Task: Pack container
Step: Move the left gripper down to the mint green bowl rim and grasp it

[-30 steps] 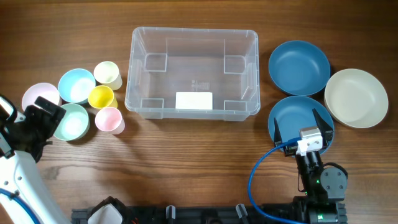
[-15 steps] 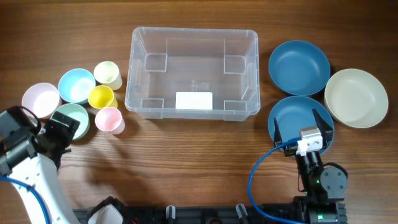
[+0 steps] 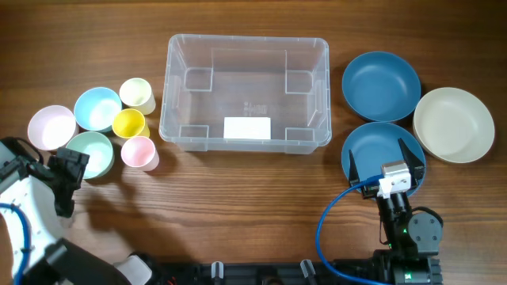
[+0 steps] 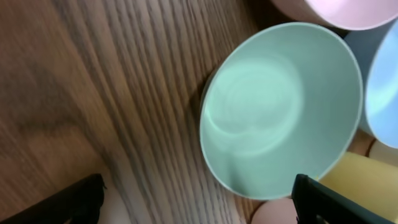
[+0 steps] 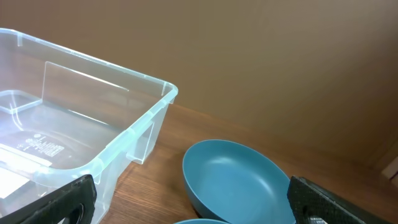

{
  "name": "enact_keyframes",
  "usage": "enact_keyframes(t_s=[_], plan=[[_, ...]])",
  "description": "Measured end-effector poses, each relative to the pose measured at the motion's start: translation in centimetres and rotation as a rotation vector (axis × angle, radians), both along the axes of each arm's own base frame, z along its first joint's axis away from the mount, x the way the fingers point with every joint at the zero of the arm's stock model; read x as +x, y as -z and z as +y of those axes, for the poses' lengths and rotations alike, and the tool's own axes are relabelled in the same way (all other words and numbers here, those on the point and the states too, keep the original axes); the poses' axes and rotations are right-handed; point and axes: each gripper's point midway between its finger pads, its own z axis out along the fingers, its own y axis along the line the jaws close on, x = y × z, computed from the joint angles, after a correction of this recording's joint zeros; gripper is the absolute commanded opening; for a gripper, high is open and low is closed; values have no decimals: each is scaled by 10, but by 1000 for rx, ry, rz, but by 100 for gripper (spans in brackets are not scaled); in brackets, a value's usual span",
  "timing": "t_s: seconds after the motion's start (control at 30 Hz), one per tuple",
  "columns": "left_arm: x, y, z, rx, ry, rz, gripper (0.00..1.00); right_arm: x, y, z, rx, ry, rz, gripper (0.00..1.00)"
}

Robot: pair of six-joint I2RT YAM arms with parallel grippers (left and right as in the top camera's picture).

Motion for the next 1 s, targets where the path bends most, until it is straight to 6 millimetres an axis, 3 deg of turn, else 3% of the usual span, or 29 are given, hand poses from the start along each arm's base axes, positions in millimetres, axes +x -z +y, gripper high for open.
enact_keyframes(t_s=[0.13,0.3,0.43,0.67,0.9,1.0], plan=[[9,9,8,7,-7,-11,85,0,0,0,0,0,0,100],[14,21,13,-1,-6,-7,88,0,0,0,0,0,0,100],[17,27,15,-5,-9,-4,82,0,0,0,0,0,0,100],[21,27,19,9,-8,-19,61,0,0,0,0,0,0,100],[18,33,16,7,-9,-18,60,0,0,0,0,0,0,100],[18,35,16,7,-9,-17,56,0,0,0,0,0,0,100]])
